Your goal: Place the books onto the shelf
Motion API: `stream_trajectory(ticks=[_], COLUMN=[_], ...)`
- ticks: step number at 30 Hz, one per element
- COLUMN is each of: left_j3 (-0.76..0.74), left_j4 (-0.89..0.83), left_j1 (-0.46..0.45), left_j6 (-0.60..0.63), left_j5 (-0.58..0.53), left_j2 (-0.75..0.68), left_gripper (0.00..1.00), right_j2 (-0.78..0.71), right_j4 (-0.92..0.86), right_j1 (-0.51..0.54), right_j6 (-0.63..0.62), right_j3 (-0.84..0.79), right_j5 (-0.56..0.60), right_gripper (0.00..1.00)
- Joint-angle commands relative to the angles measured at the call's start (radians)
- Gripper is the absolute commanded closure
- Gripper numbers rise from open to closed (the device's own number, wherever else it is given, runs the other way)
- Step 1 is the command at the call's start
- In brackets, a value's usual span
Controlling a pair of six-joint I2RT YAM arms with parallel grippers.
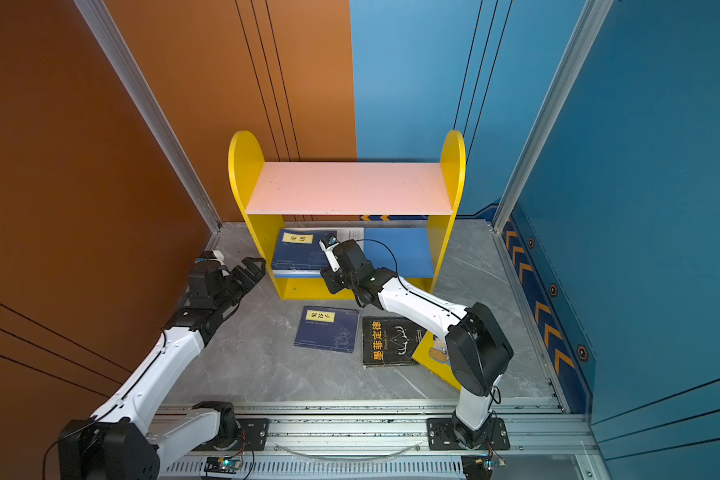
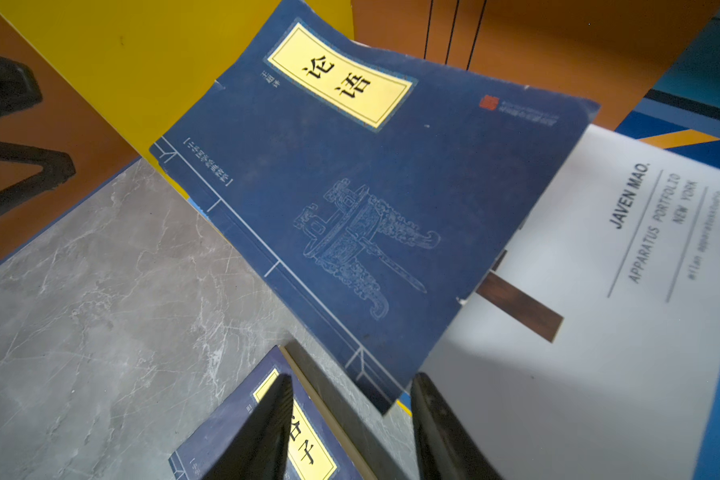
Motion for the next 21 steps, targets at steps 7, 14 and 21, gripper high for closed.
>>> stream_trajectory(ticks=[7,14,21], left_j3=[-0.025,-0.03,-0.032], left_j4=[0.0,0.008,0.008], left_j1=[0.02,0.024,0.032], left_j6=[-0.005,-0.01,-0.008], left_j5=[0.028,0.035,0.041], left_j2=[-0.02,-0.017,-0.018], left_gripper=[0.02,0.02,0.02], right_j2=[0.024,0.038,0.045], right_j4=[0.003,0.021,0.033], right_j1=[0.008,0.008,0.008], right_j6=[-0.002,0.0,0.008], right_j3=[0.025,0.031,0.03], right_j5=[0.082,0.114,0.119], right_gripper=[0.6,0.63,0.68])
